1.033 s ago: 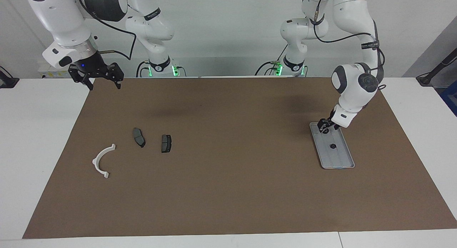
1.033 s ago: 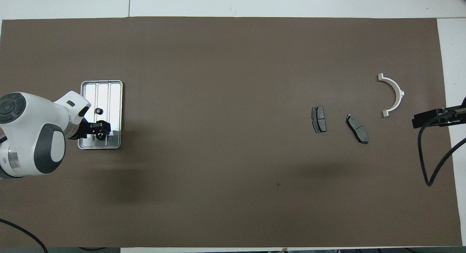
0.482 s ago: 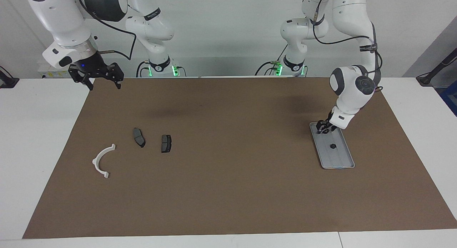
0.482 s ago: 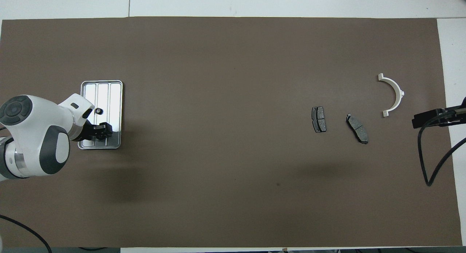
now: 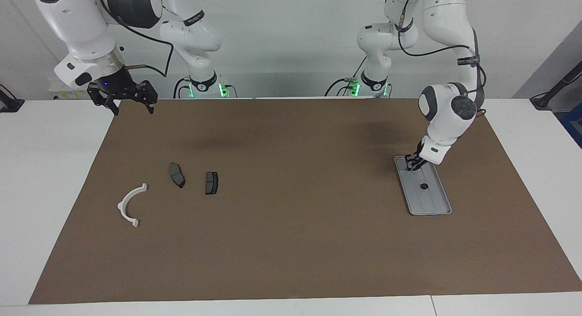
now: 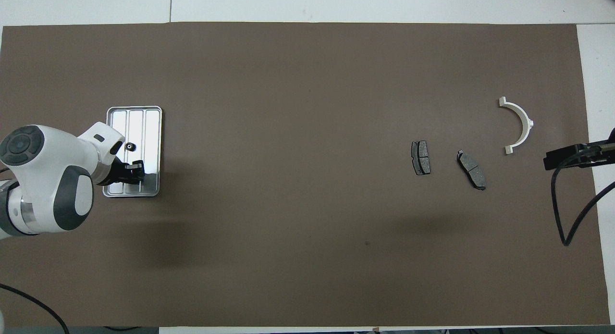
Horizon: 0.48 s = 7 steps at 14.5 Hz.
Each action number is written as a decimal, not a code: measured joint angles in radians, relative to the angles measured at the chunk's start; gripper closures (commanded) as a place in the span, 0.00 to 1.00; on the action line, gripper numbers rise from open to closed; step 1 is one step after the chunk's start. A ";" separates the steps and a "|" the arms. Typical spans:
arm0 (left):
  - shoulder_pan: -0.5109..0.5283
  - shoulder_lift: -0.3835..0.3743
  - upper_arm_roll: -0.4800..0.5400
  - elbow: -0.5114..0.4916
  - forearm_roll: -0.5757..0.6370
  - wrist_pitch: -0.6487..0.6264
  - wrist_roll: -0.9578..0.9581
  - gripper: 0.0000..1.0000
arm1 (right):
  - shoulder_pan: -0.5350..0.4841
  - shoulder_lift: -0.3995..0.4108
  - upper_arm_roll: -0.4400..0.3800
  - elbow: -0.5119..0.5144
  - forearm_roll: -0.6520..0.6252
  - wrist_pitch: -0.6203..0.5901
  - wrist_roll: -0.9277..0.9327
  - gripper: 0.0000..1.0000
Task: Place bearing gear from tray to pile
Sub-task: 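Lift the gear with the left gripper and set it mid-table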
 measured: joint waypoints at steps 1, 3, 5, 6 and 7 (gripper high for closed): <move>-0.001 0.001 -0.001 0.008 -0.001 -0.002 -0.006 1.00 | 0.000 0.000 0.000 0.000 0.000 0.000 0.000 0.00; -0.029 0.007 -0.004 0.066 -0.002 -0.044 -0.067 1.00 | 0.000 0.000 0.000 0.000 0.000 0.000 0.000 0.00; -0.104 0.018 -0.007 0.169 -0.009 -0.131 -0.204 1.00 | 0.000 0.000 0.000 0.000 0.000 0.000 0.000 0.00; -0.155 0.025 -0.008 0.216 -0.017 -0.160 -0.291 1.00 | -0.001 0.000 0.000 0.000 0.000 0.000 0.000 0.00; -0.212 0.035 -0.010 0.254 -0.023 -0.173 -0.385 1.00 | -0.001 0.000 0.000 -0.001 0.000 0.000 0.000 0.00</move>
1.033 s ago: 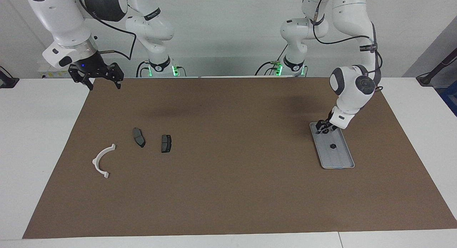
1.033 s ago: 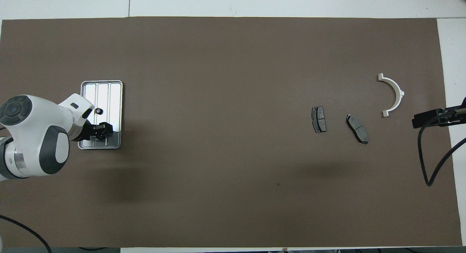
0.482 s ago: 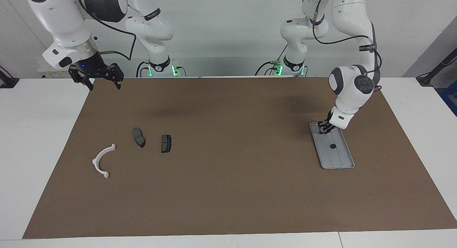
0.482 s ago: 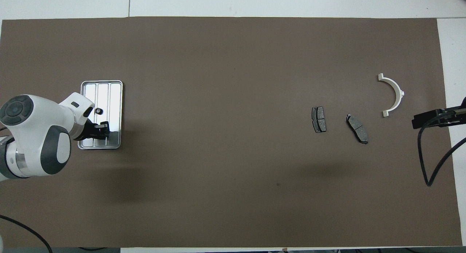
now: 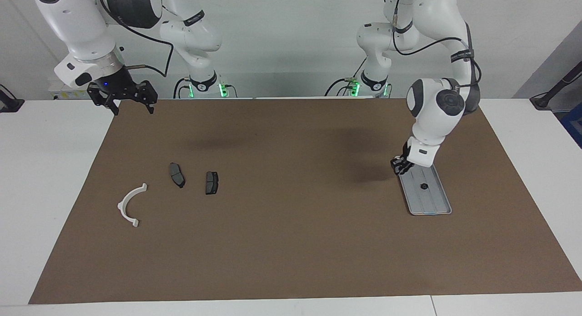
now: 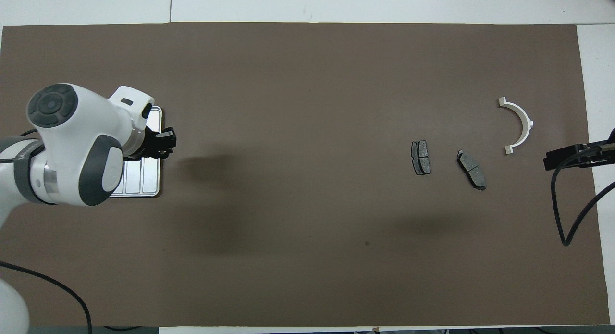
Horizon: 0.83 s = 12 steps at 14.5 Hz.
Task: Place bearing gear from tray to pile
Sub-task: 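Lift the gear with the left gripper and set it mid-table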
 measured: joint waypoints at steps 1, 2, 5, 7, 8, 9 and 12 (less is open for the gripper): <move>-0.055 0.012 -0.002 0.030 -0.003 -0.001 -0.087 1.00 | 0.000 0.000 0.000 -0.002 0.000 0.000 0.000 0.00; -0.108 0.027 -0.003 0.058 -0.007 -0.001 -0.166 1.00 | -0.001 0.000 0.000 -0.003 0.000 0.001 -0.001 0.00; -0.250 0.121 -0.003 0.181 -0.013 -0.001 -0.390 1.00 | -0.002 0.000 0.000 -0.006 0.000 0.007 -0.005 0.00; -0.324 0.221 -0.002 0.291 -0.013 -0.001 -0.494 1.00 | -0.004 0.000 0.000 -0.006 0.000 0.008 -0.006 0.00; -0.353 0.264 -0.001 0.325 -0.013 -0.001 -0.516 1.00 | -0.005 0.000 0.000 -0.006 0.000 0.008 -0.009 0.00; -0.376 0.296 -0.001 0.344 -0.013 0.001 -0.530 1.00 | -0.007 0.000 0.000 -0.006 0.000 0.010 -0.023 0.00; -0.393 0.333 0.001 0.338 -0.013 0.025 -0.553 1.00 | -0.025 0.000 -0.003 -0.006 0.000 0.025 -0.054 0.00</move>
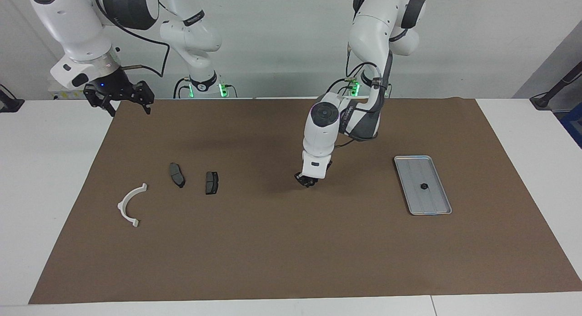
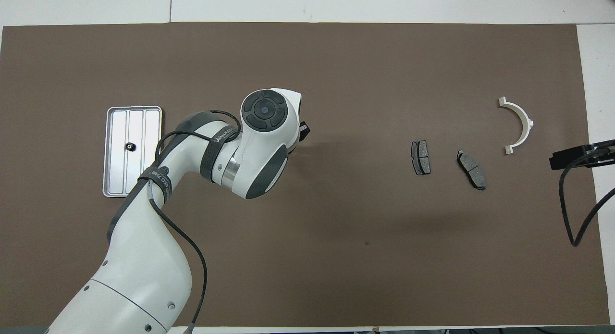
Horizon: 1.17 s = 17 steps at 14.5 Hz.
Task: Place bearing gear from tray to pile
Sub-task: 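Lift the gear with the left gripper and set it mid-table, then return the left gripper to the tray while the right gripper reaches the gear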
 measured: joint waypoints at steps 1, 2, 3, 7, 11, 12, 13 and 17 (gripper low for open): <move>0.000 0.001 0.001 -0.015 0.000 0.008 -0.001 1.00 | -0.004 0.000 0.000 0.000 0.000 0.012 -0.004 0.03; -0.002 0.001 0.001 -0.034 0.000 0.015 -0.001 1.00 | -0.005 0.000 0.000 0.000 0.000 0.015 -0.004 0.04; -0.008 0.001 0.001 -0.051 0.000 0.020 -0.002 1.00 | -0.005 0.000 0.000 -0.001 0.000 0.015 -0.004 0.00; -0.018 -0.002 0.003 -0.060 0.000 0.026 -0.025 0.09 | -0.004 0.000 0.002 -0.004 0.000 0.015 -0.008 0.00; -0.021 -0.002 0.007 -0.059 0.000 0.021 -0.034 0.00 | -0.004 0.000 0.001 -0.006 0.000 0.015 -0.023 0.00; -0.019 -0.004 0.013 -0.056 0.000 0.017 -0.036 0.00 | -0.005 0.000 0.001 -0.007 0.000 0.015 -0.021 0.00; -0.014 -0.010 0.021 -0.051 0.000 0.005 -0.036 0.00 | -0.005 0.000 0.001 -0.007 0.000 0.015 -0.020 0.00; 0.096 -0.123 0.034 -0.058 0.003 -0.141 0.124 0.00 | -0.005 0.004 0.001 -0.010 0.000 0.028 -0.020 0.00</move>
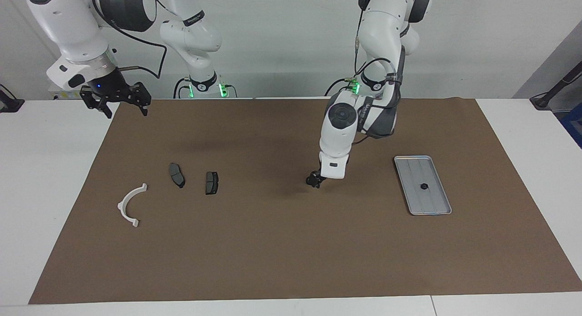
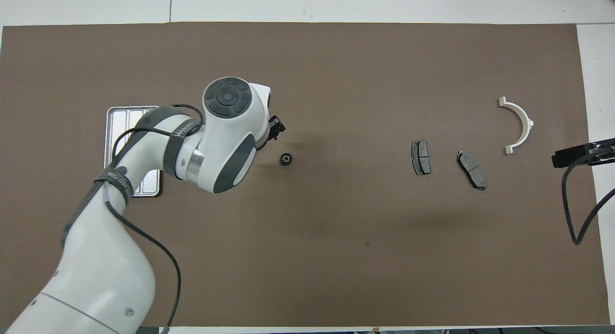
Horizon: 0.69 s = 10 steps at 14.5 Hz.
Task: Place bearing gear from tray to pile
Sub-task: 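Return the left gripper to the tray while the right gripper reaches the gear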
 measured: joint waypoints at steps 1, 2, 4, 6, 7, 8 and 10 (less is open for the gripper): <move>0.052 -0.043 0.001 -0.019 0.000 -0.035 0.093 0.00 | 0.000 0.007 0.000 0.000 0.000 0.010 -0.001 0.00; 0.111 -0.086 0.003 -0.043 0.000 -0.057 0.199 0.02 | 0.000 0.020 0.000 0.002 0.000 0.028 -0.001 0.00; 0.207 -0.134 0.005 -0.082 0.000 -0.068 0.369 0.09 | 0.003 0.061 0.001 0.018 0.000 0.057 -0.001 0.00; 0.281 -0.143 0.005 -0.102 0.000 -0.067 0.498 0.18 | 0.026 0.132 0.002 0.061 -0.011 0.086 0.013 0.00; 0.314 -0.143 0.005 -0.108 0.000 -0.061 0.560 0.18 | 0.051 0.181 0.002 0.104 -0.029 0.089 0.041 0.00; 0.345 -0.142 0.005 -0.114 0.000 -0.049 0.619 0.18 | 0.085 0.236 0.003 0.158 -0.042 0.088 0.081 0.00; 0.404 -0.142 0.005 -0.136 0.000 -0.001 0.716 0.18 | 0.189 0.354 0.004 0.276 -0.059 0.067 0.213 0.00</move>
